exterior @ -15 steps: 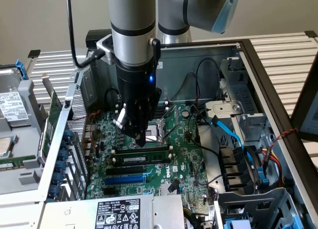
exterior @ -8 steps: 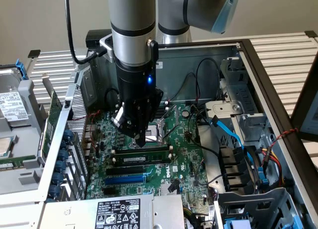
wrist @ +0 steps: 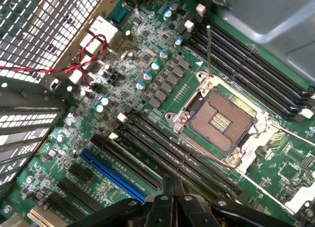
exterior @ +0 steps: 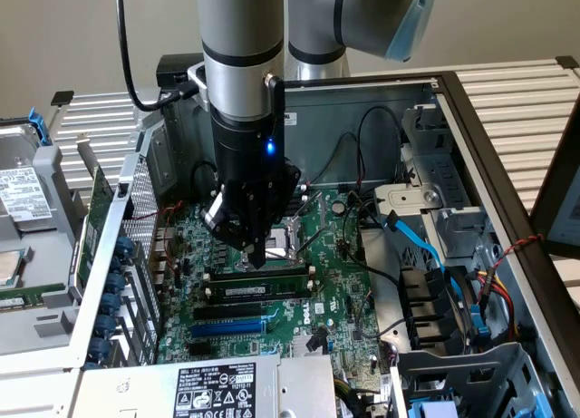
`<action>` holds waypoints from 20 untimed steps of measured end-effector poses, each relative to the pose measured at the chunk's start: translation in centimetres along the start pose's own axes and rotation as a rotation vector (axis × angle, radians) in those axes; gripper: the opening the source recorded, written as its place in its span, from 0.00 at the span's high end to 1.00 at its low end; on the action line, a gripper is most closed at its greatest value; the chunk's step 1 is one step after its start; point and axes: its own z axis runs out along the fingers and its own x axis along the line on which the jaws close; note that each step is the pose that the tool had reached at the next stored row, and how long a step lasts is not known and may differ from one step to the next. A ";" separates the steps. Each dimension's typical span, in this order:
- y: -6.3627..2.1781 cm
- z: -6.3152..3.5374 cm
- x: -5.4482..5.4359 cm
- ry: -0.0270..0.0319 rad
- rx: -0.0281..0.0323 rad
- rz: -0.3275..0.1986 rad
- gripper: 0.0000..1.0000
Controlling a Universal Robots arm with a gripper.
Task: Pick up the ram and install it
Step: 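Press down the ram until it locks into place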
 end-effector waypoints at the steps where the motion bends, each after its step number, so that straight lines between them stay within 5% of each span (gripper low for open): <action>1: 0.00 0.00 0.0 -0.0001 -0.0001 0.012 0.89; 4: 0.00 0.00 0.0 -0.0017 0.0000 0.046 0.89; 12: 0.00 0.01 0.0 -0.0225 0.0110 0.122 0.89; 20: 0.00 0.00 0.0 -0.0229 0.0105 0.238 0.89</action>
